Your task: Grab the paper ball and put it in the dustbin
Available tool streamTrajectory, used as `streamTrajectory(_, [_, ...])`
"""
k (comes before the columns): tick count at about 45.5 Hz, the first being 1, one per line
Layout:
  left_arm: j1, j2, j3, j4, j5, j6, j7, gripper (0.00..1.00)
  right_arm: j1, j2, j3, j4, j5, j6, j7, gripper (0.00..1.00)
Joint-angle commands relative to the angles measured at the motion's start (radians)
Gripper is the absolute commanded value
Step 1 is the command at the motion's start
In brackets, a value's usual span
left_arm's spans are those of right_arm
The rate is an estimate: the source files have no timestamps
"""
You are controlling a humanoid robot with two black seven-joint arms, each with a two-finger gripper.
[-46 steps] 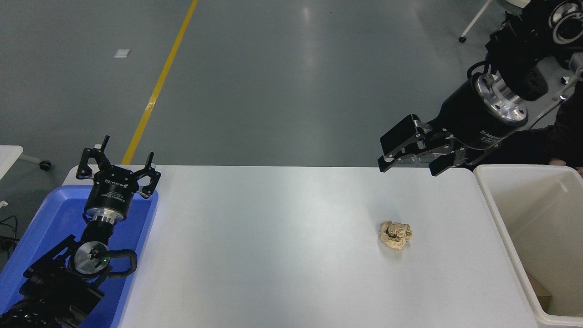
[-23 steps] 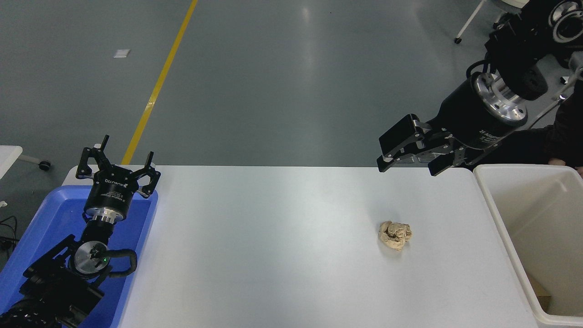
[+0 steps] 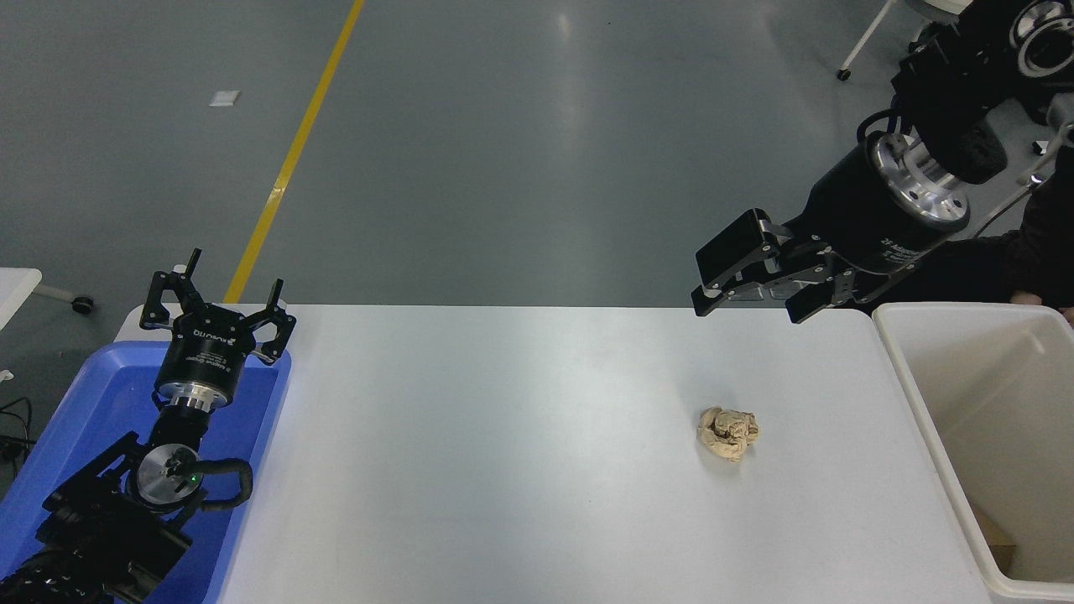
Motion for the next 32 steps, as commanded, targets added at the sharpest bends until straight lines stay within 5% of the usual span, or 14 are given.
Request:
streamTrajectory(1, [0.0, 0.0, 0.0, 0.0, 0.0, 0.0, 0.0, 1.0, -0.003, 0.0, 0.0, -0.002, 0.0, 0.0, 0.0, 1.0])
streamTrajectory(32, [0.0, 0.0, 0.0, 0.0, 0.0, 0.0, 0.0, 1.0, -0.078, 0.043, 0.025, -0.054, -0.008, 0.0, 0.0, 1.0])
